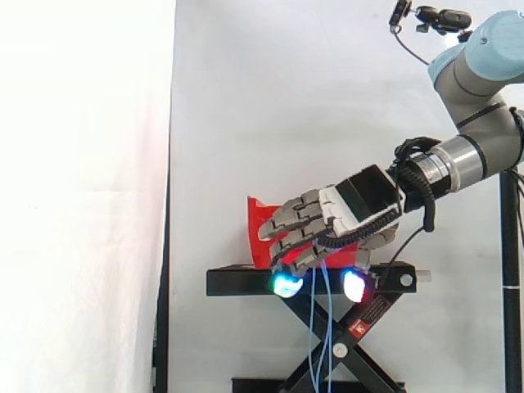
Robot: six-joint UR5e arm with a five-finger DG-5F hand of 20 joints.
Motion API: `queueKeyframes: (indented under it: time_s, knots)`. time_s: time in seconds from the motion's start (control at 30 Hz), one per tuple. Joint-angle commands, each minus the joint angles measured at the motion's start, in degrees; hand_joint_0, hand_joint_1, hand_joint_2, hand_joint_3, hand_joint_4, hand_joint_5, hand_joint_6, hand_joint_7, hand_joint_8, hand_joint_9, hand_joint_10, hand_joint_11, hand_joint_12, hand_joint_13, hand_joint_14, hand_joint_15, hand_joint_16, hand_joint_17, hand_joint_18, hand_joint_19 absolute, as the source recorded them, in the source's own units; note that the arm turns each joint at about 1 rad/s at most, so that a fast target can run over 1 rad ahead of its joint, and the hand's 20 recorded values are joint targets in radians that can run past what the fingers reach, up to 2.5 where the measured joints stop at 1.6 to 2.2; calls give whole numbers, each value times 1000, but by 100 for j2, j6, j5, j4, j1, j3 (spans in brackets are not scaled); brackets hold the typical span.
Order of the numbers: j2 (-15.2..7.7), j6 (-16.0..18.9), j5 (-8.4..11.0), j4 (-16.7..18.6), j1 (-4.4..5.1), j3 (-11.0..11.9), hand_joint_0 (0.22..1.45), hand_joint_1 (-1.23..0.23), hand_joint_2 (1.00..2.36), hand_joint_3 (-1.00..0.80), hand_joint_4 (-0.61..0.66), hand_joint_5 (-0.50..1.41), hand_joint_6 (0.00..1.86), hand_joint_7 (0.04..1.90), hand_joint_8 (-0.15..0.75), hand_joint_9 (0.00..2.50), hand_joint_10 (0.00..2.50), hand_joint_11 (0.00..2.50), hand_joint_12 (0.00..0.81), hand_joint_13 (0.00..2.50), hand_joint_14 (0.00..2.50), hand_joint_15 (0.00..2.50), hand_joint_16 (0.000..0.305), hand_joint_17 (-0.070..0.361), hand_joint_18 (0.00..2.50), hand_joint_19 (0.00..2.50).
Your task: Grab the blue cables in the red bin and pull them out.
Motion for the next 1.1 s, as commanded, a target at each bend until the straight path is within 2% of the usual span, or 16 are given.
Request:
queueKeyframes:
  time_s: [0.0,0.2,0.4,0.6,1.07]
  knots:
    - [0,-25,-8,62,-1,-3,793,-879,1000,-1000,189,462,9,497,248,472,12,404,316,236,10,293,43,96,213,456]
    - [0,-34,1,194,-10,-3,794,-877,1000,-1000,190,466,8,503,249,478,12,405,316,241,11,289,43,96,217,467]
    - [0,-60,1,176,-18,-3,794,-876,1000,-1000,189,470,9,503,250,482,12,418,316,249,10,296,43,96,219,471]
    - [0,-122,-34,229,-36,-135,794,-873,1000,-1000,188,472,9,503,251,482,14,414,316,254,10,298,43,96,223,474]
    - [0,-253,1,273,-45,-135,796,-867,1000,-1000,186,471,9,497,253,486,12,420,315,262,10,306,43,96,225,473]
